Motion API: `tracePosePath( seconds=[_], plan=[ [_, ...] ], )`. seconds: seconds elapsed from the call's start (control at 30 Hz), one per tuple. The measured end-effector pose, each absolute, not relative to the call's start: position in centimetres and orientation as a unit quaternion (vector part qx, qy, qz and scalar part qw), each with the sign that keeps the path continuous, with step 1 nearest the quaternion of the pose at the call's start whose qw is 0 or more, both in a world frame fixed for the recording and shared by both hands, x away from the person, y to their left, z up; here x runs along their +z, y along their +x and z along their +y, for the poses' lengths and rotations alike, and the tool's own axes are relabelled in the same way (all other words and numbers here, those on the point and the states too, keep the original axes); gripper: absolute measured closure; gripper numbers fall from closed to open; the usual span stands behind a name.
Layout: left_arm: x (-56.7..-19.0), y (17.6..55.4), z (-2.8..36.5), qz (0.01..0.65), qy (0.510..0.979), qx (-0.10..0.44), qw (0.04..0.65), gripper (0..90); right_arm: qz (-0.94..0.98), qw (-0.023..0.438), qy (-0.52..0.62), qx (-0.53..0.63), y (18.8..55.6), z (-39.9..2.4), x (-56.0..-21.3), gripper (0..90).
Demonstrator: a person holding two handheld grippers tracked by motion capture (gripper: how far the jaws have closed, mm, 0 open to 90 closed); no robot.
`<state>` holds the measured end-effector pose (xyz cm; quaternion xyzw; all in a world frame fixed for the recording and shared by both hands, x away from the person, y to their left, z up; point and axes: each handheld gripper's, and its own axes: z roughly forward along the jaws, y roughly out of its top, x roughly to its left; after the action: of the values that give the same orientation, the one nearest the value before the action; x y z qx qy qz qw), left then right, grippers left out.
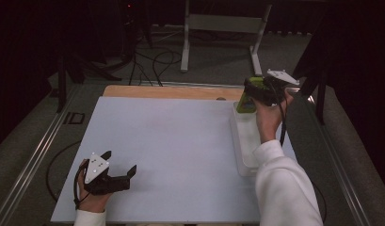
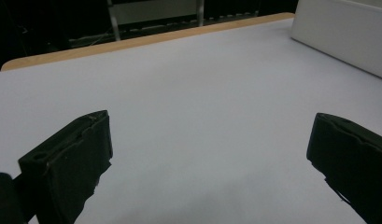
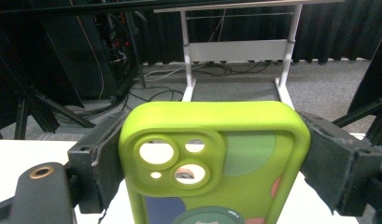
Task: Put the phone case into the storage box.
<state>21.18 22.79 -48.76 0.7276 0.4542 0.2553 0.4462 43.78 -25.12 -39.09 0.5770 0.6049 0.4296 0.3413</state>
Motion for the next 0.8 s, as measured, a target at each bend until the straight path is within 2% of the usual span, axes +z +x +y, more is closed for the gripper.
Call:
tracePosePath(
  seconds=[0.8],
  plan=[
    [-48.8,21.2,22.8,0.454,0.727,0.255,0.447,1.2,0.614,0.341,0.591,0.398,44.8,-24.9,-41.2,15.8]
  ],
)
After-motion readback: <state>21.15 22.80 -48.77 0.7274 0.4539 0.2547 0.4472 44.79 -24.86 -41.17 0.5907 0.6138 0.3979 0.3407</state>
